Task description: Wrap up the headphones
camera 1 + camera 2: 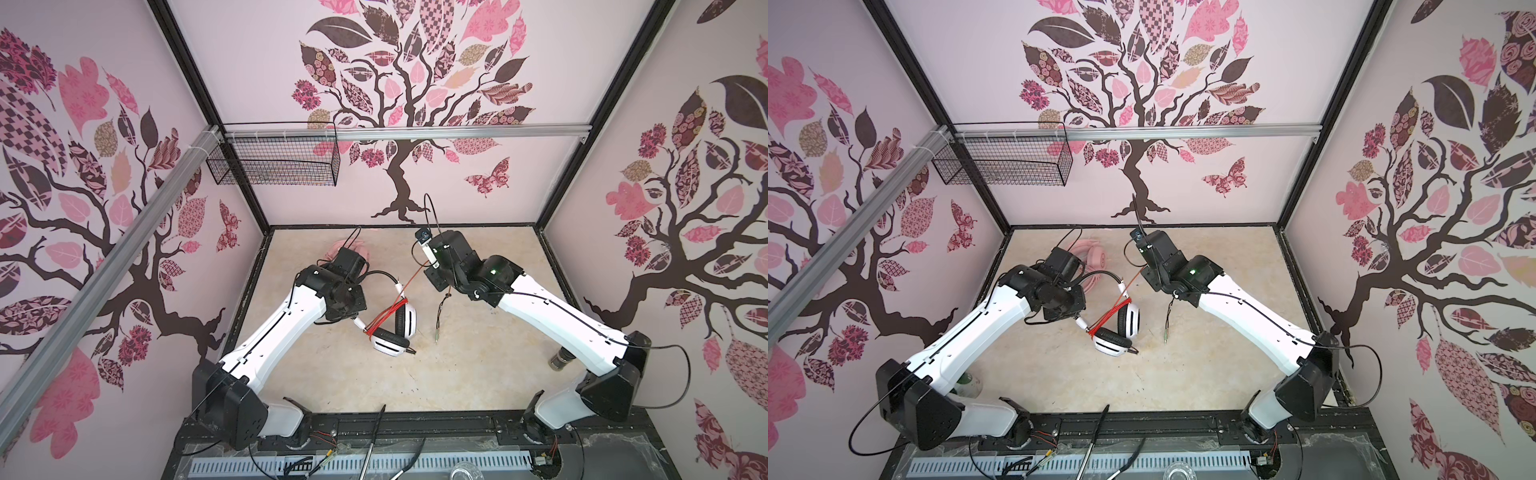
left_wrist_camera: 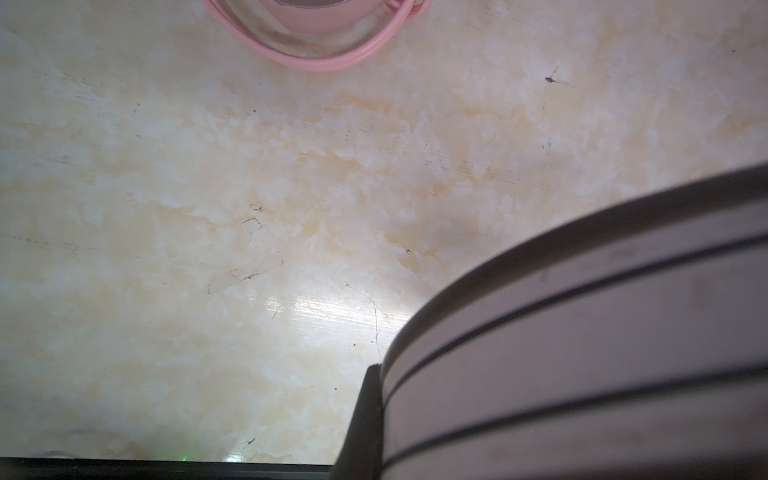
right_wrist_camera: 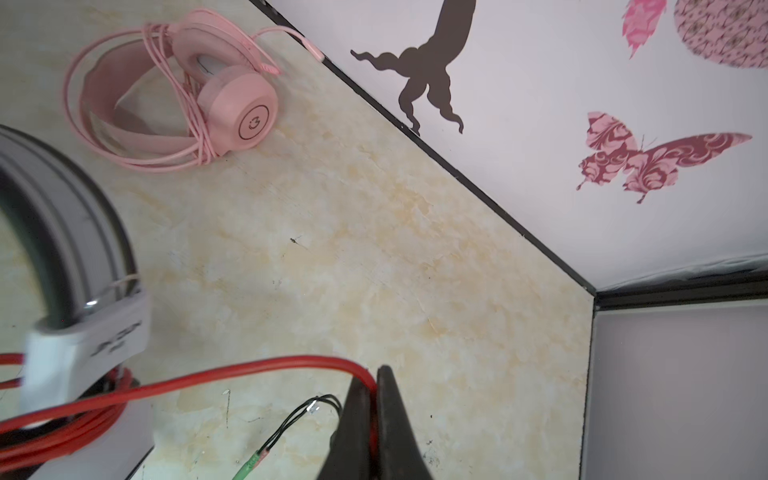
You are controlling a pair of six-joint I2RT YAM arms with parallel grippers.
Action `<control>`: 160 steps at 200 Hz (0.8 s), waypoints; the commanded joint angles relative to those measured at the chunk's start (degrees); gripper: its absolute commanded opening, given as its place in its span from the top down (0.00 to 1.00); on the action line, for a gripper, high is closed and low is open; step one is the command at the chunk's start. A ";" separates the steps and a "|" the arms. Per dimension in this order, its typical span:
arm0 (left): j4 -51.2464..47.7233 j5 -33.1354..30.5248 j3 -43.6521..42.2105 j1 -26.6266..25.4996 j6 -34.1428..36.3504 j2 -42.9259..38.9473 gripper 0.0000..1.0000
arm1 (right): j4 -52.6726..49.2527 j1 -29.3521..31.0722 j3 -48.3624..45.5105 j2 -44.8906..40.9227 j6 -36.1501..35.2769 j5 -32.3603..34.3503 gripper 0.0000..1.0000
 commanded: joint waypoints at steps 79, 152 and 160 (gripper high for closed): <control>0.37 6.36 7.17 -0.05 -0.03 -4.50 1.00 | 15.71 -8.26 -12.42 -4.20 9.48 -21.14 0.80; -6.46 11.58 16.00 10.54 -0.18 -0.24 1.00 | 30.15 -10.82 -33.94 -20.47 15.57 -25.30 0.23; -6.77 11.22 16.73 11.05 -0.36 0.01 1.00 | 31.32 -12.25 -35.84 -22.68 17.45 -25.33 0.22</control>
